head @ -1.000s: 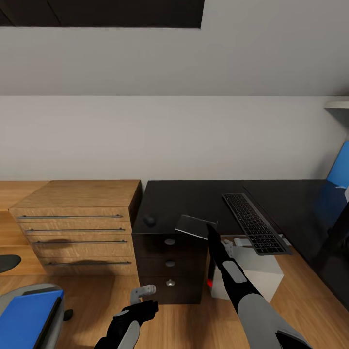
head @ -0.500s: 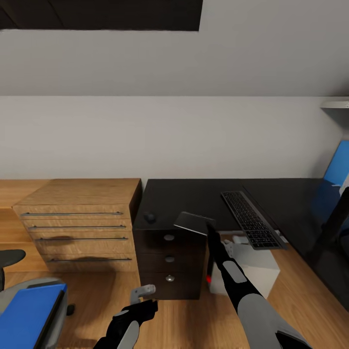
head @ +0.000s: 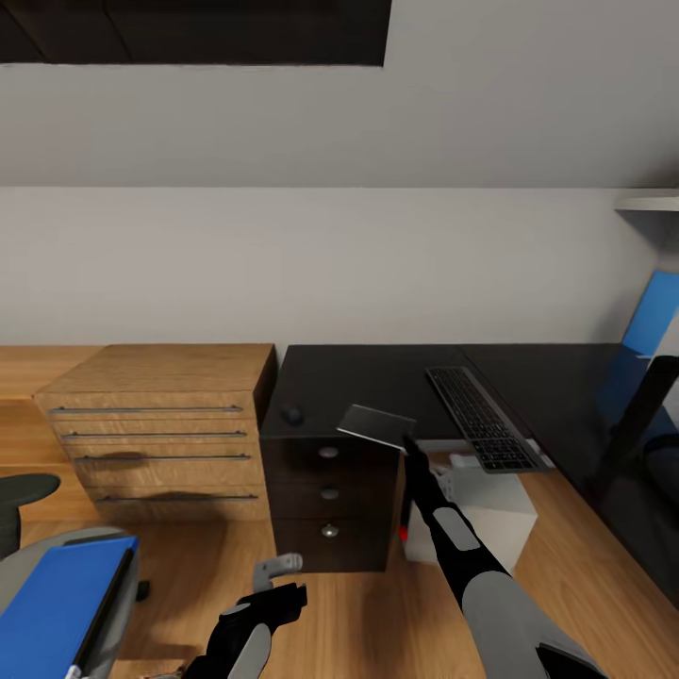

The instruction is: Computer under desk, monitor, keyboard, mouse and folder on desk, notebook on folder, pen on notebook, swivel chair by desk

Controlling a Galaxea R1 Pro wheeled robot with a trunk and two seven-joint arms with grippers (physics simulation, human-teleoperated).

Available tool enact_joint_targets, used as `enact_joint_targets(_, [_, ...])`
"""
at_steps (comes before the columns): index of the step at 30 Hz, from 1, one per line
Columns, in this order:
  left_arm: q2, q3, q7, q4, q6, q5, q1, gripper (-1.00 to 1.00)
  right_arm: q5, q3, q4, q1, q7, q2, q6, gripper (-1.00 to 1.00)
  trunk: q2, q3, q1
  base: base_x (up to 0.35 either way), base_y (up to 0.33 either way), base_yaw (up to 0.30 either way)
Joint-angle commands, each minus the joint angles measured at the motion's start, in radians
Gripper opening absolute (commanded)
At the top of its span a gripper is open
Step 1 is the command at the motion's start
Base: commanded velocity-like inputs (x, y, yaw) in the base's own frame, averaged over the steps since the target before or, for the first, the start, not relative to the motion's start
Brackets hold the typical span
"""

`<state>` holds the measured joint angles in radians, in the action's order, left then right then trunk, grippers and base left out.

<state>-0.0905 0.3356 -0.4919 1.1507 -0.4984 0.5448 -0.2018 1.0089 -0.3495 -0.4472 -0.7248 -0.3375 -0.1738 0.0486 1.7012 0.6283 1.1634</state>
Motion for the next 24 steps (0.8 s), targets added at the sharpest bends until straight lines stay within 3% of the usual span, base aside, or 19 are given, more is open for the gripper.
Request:
enact_joint_targets(1, [0.001,0.002,-0.01,0.001,-0.001,0.011,-0.001,1.0,0.01,-0.004,0.0,-0.001,-0.005,-0.001,0.005,1.0,0.001,0.001,-0.001,-0.254,-0.001,0.0])
enact_joint_targets(10, [0.001,0.0,-0.011,0.001,-0.002,0.012,-0.001,1.0,0.005,-0.004,0.004,-0.001,0.002,-0.001,0.005,1.0,0.001,0.001,-0.001,-0.28,0.0,0.0])
enact_joint_targets(17, [0.001,-0.002,-0.012,0.015,-0.002,0.012,-0.001,1.0,0.0,-0.004,0.007,-0.001,0.039,-0.001,0.004,1.0,0.001,0.001,-0.001,-0.066,0.0,0.0])
enact_joint_targets(20, [0.002,-0.001,-0.013,0.027,-0.003,0.01,-0.001,1.0,-0.008,-0.005,0.018,-0.001,0.046,-0.001,0.004,1.0,-0.02,-0.008,-0.012,-0.012,0.0,0.0])
enact_joint_targets(21, [0.002,-0.001,-0.013,0.031,-0.003,0.009,-0.001,1.0,-0.019,-0.005,0.033,-0.001,0.047,-0.001,0.003,1.0,-0.027,-0.012,-0.016,-0.006,0.0,0.0])
enact_joint_targets(22, [0.002,0.0,-0.012,0.035,-0.003,0.008,-0.001,1.0,-0.066,-0.006,0.096,0.0,0.046,-0.001,-0.026,1.0,-0.034,-0.015,-0.02,-0.002,0.0,0.0])
enact_joint_targets(24, [0.002,-0.001,-0.013,0.036,-0.003,0.008,-0.001,1.0,-0.107,-0.005,0.143,0.001,0.044,-0.001,-0.063,1.0,-0.048,-0.021,-0.027,-0.001,0.0,0.0])
